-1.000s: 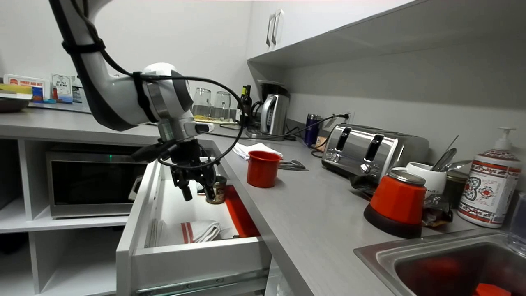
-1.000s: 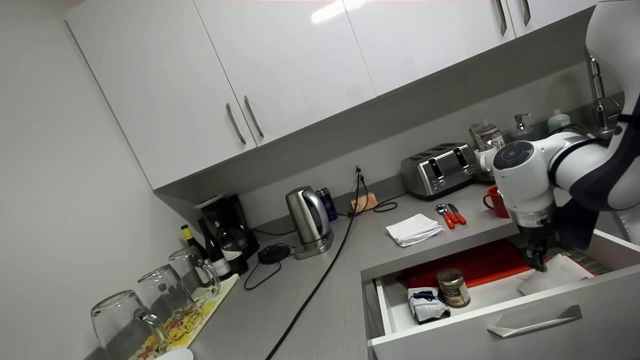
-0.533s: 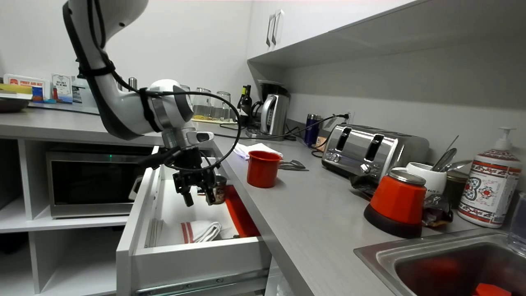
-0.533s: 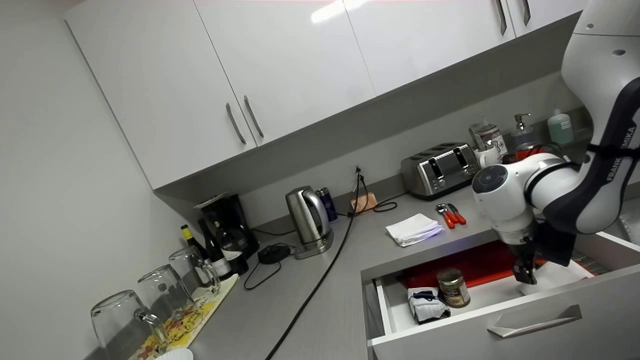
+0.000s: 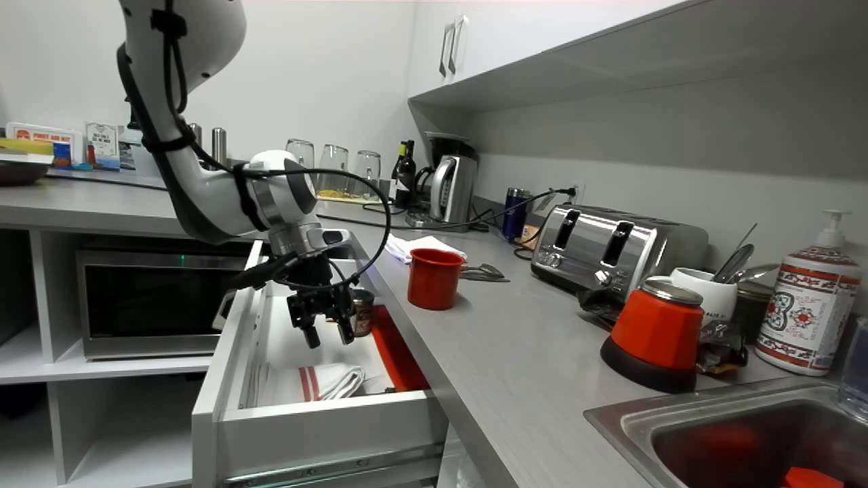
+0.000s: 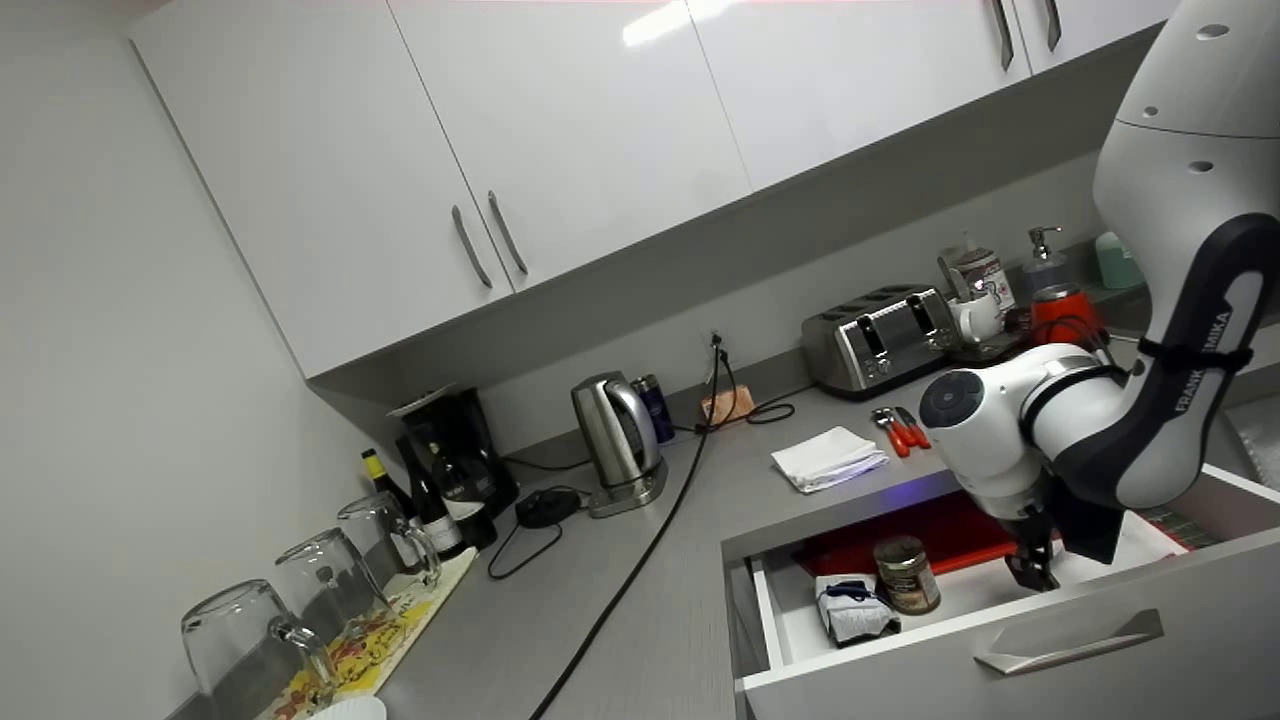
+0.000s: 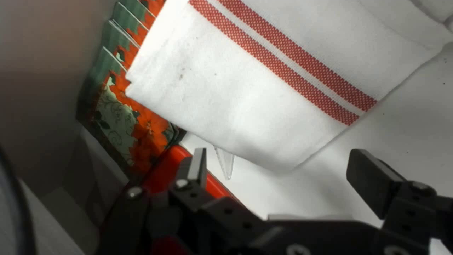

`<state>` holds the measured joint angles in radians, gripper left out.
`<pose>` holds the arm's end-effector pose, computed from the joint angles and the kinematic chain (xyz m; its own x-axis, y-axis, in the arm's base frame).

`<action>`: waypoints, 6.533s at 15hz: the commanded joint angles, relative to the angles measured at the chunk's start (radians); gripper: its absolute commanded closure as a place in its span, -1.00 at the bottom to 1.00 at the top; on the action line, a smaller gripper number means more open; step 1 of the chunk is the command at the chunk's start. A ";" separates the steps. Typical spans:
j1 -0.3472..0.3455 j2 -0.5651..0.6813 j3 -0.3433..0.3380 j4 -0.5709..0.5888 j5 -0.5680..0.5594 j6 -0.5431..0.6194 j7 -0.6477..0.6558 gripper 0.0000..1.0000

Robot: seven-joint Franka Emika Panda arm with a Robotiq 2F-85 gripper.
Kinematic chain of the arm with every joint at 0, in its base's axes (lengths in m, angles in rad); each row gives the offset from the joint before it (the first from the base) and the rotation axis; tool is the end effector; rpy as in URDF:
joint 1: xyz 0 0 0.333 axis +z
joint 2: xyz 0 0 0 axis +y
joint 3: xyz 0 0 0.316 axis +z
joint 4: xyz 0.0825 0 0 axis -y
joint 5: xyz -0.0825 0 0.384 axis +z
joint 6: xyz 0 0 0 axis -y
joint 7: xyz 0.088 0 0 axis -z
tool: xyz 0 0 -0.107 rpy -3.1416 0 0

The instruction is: Open the topmost drawer, take out the towel and place it on the counter then close the drawer

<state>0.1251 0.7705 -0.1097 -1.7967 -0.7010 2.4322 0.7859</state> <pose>0.6314 0.0102 0.1099 0.9846 -0.1422 0.1016 -0.1737 -0.8613 0.4774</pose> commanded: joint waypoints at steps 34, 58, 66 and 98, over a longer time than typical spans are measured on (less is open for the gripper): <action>0.052 0.129 -0.096 0.173 0.280 -0.047 -0.150 -1.00; 0.042 0.177 -0.128 0.198 0.360 -0.095 -0.129 -1.00; 0.051 0.194 -0.169 0.171 0.354 -0.088 -0.037 -0.50; 0.183 -0.068 -0.191 -0.002 0.275 0.066 -0.018 0.92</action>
<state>0.2757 0.7831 -0.2820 -1.7150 -0.3895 2.4603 0.7454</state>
